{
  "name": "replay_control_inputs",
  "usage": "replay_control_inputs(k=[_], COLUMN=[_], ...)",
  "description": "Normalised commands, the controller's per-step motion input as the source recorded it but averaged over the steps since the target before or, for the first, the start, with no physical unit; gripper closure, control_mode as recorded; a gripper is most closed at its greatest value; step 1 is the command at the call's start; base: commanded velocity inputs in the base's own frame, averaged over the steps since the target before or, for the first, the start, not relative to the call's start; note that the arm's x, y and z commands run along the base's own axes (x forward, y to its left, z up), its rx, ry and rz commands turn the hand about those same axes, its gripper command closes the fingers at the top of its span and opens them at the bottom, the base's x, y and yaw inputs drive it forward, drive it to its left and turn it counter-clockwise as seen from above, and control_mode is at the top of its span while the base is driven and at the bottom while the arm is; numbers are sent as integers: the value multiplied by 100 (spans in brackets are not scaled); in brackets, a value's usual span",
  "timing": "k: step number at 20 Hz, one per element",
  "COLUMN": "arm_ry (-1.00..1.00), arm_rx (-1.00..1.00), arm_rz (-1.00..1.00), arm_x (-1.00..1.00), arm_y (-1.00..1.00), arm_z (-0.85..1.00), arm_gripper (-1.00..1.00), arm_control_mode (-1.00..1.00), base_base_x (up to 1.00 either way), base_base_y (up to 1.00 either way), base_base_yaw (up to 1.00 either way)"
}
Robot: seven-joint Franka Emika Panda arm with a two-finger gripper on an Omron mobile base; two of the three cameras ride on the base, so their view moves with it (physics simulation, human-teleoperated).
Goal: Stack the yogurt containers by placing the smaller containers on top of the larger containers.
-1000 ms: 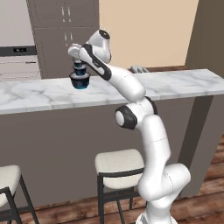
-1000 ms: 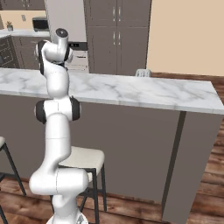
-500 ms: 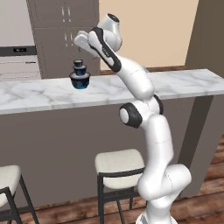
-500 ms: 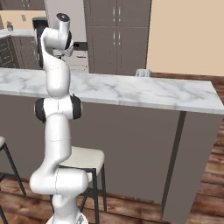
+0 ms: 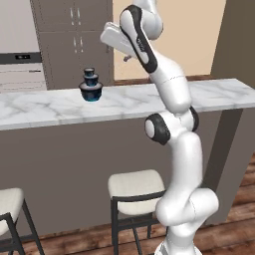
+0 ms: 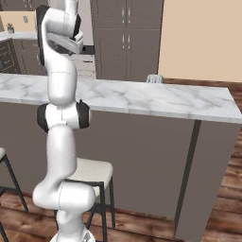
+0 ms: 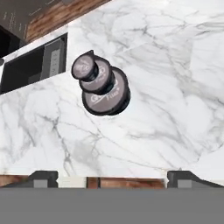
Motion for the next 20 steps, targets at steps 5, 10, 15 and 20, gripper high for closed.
replay_control_inputs(k=[5,10,15,20], arm_ry=[-9,14,32,27], arm_rx=[-3,-27,-43,-44], arm_rz=[0,0,0,0], arm_x=[-100,-100,-100,-100], arm_y=[-74,-33,-12,-11], arm_z=[-72,-100,-100,-100], arm_gripper=[-100,-100,-100,-100], arm_control_mode=[-100,-100,-100,-100], base_base_x=[0,0,0,0], base_base_y=[0,0,0,0], base_base_yaw=[0,0,0,0])
